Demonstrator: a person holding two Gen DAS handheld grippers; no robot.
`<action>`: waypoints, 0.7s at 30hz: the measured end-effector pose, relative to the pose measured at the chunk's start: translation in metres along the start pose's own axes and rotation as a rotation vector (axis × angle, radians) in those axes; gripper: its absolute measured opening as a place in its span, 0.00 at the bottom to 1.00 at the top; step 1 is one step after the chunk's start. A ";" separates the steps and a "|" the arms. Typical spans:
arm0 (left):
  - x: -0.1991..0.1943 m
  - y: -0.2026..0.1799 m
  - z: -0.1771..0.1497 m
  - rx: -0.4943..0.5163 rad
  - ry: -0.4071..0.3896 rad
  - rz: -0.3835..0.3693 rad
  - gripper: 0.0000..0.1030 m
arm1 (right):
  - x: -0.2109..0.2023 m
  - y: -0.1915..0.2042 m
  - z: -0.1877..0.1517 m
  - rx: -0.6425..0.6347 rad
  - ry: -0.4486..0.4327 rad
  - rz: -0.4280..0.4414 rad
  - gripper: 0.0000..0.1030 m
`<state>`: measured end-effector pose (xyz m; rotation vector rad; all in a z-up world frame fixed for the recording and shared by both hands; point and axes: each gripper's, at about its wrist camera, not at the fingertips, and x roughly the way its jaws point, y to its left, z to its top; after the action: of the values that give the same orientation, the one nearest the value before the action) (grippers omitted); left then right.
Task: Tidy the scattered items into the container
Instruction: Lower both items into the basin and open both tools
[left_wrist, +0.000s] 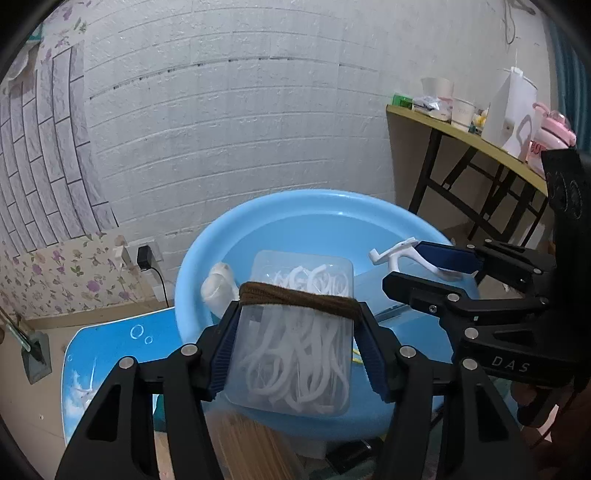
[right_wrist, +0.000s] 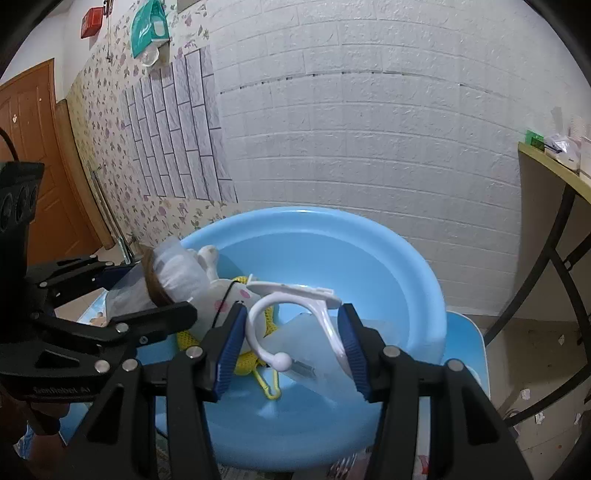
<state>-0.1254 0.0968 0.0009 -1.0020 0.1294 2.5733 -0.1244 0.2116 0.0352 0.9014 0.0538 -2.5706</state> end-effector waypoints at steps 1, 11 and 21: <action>0.003 0.001 0.000 -0.004 0.008 -0.006 0.58 | 0.003 0.000 0.000 0.000 0.004 0.000 0.49; 0.002 0.003 -0.008 -0.039 0.012 -0.024 0.66 | 0.013 0.003 -0.008 -0.003 0.027 0.010 0.49; -0.025 0.005 -0.020 -0.048 -0.004 0.001 0.67 | -0.003 0.004 -0.014 0.010 0.030 -0.003 0.54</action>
<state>-0.0972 0.0802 0.0023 -1.0146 0.0674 2.5903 -0.1120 0.2111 0.0260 0.9444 0.0512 -2.5619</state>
